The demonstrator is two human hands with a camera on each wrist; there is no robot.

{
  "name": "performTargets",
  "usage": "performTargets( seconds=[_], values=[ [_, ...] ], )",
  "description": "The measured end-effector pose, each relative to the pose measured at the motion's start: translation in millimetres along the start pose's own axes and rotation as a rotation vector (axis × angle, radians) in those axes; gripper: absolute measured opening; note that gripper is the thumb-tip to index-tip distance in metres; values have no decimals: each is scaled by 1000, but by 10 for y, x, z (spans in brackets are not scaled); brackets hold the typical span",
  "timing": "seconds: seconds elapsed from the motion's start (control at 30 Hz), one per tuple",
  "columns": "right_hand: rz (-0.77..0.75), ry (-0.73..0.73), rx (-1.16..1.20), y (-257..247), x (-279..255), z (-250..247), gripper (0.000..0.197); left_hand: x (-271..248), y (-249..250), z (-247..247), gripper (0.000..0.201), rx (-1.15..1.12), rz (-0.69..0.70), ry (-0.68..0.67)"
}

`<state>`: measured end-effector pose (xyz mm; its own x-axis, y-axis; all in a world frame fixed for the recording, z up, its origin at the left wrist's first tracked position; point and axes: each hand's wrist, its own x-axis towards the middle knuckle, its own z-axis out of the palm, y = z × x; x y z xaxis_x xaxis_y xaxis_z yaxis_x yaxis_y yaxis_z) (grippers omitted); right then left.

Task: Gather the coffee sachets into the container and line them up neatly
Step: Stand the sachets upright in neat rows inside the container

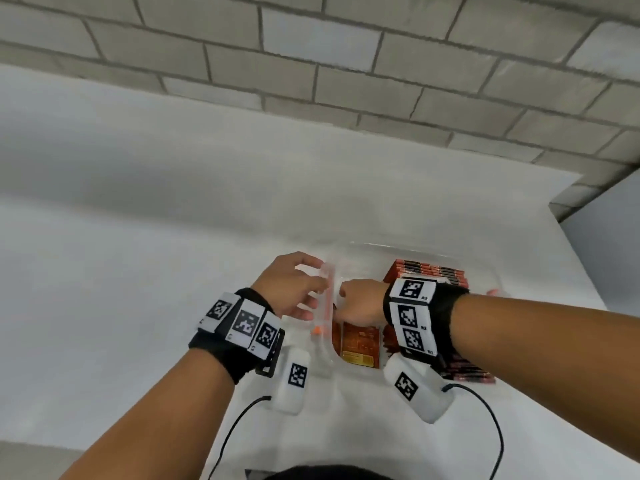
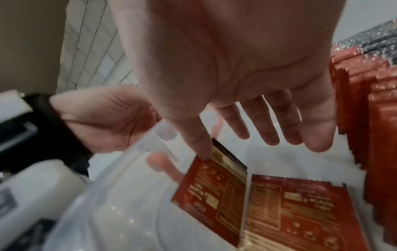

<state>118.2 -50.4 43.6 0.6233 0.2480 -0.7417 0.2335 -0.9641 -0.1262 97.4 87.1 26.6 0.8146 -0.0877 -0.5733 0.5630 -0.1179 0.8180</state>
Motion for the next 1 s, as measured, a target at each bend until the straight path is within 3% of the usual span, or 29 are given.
performTargets(
  seconds=[0.4,0.67,0.83,1.0],
  values=[
    [2,-178,-314,-142,141,72,39,106,-108,-82,29,-116,27,-66],
    [-112,-187,-54,-22,180,86,45,158,-142,-96,29,-118,44,-84],
    [-56,-220,132,72,181,64,58,163,-143,-112,29,-99,50,-83],
    [-61,-217,145,136,159,51,65,161,-163,-109,28,-98,55,-77]
  ],
)
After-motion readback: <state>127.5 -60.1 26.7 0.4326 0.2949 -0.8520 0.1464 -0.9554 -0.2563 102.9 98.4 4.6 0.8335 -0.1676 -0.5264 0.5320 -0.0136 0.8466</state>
